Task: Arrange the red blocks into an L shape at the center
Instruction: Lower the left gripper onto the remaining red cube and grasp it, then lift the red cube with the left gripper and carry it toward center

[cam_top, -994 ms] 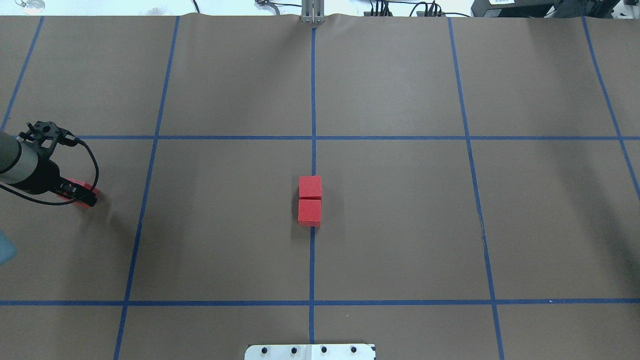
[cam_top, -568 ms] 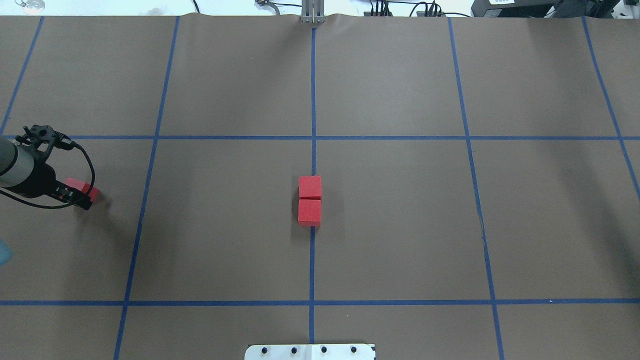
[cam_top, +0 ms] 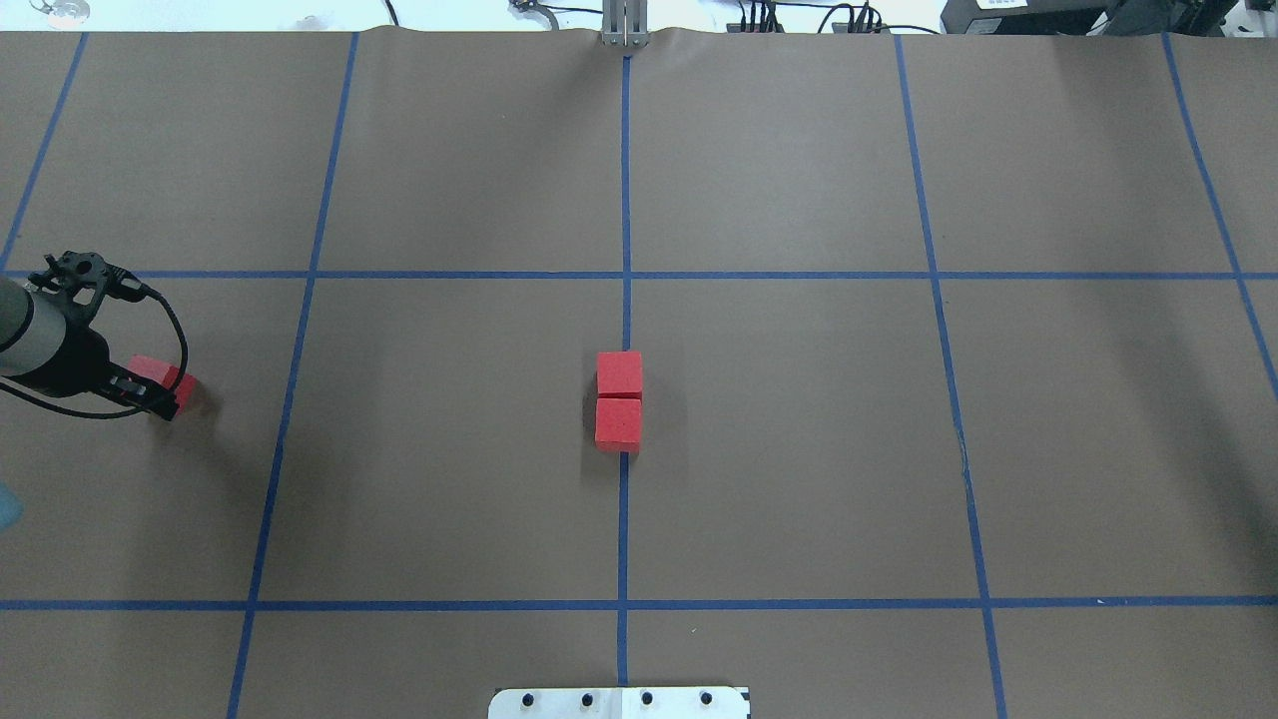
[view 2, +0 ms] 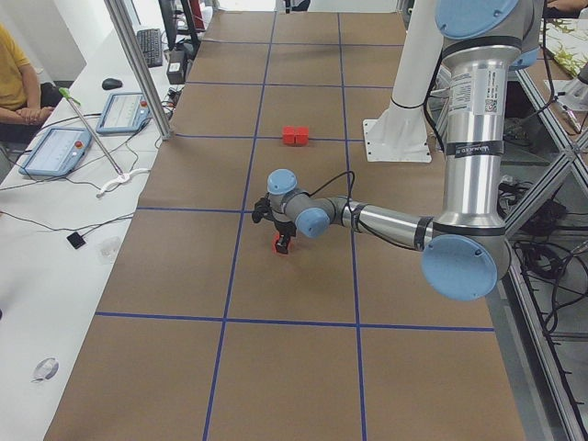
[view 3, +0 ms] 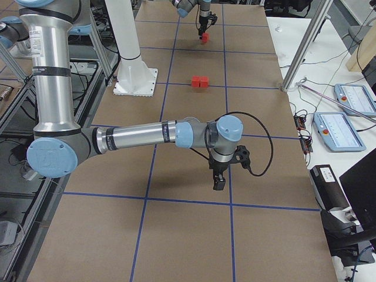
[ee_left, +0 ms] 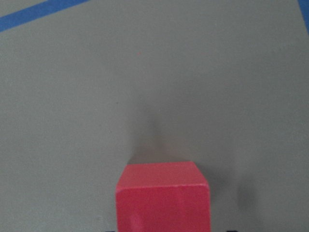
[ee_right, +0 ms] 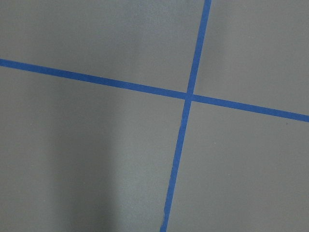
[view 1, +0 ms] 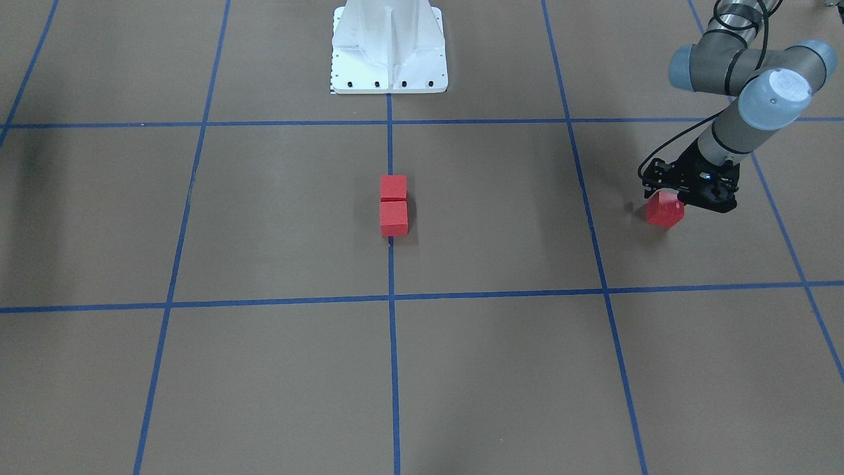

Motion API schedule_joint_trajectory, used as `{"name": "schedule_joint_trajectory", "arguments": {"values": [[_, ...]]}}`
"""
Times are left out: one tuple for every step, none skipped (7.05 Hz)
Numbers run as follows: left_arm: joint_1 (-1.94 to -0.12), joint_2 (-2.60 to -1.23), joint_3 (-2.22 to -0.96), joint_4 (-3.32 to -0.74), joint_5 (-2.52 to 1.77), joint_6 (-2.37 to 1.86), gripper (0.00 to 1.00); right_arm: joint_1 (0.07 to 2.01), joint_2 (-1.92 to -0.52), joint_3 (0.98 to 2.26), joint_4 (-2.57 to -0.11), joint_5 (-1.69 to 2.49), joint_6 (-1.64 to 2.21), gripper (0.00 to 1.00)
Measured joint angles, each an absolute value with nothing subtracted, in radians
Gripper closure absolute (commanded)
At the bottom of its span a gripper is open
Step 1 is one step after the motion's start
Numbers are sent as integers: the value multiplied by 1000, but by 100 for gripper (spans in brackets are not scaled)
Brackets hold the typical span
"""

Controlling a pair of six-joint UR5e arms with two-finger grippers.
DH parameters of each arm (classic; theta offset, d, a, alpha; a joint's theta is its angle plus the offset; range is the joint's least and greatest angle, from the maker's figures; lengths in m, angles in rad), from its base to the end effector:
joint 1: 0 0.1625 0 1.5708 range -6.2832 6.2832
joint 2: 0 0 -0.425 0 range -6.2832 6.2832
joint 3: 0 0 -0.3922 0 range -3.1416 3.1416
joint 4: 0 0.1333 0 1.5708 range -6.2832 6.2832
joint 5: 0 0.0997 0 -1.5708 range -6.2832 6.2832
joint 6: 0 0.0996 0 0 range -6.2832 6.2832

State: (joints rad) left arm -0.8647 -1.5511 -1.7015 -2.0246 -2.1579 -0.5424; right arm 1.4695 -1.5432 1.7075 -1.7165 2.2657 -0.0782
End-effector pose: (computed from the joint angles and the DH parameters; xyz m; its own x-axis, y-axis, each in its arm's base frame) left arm 0.2715 -0.4388 0.5606 0.6607 0.3241 -0.6770 -0.2417 0.9458 0.2169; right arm 0.0186 -0.5042 0.5978 0.7527 -0.1670 0.6368 0.1604 0.9847 0.0685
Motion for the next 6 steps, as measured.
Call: {"name": "schedule_joint_trajectory", "arguments": {"values": [[-865, -1553, -1702, -2023, -2160, -543, 84, 1470, -1543, 1707, -1717, 2266, -78, 1], [-865, -1558, -1703, -2021, -2172, -543, 92, 1470, -1543, 1707, -1717, 2266, -78, 1], [-866, -1570, -1706, -2019, -2195, -543, 100, 1470, -1543, 1707, -1716, 2266, -78, 1], [-866, -1595, -1709, -2018, -2211, -543, 100, 1470, -1542, 1707, -1716, 2266, -78, 1], [-868, -1634, -1713, -2018, -2218, -528, 100, 1470, -1542, 1707, -1715, 2266, -78, 1], [-869, -1669, -1719, -2017, -2220, -490, 100, 1470, -1542, 1707, -1716, 2266, -78, 1]]}}
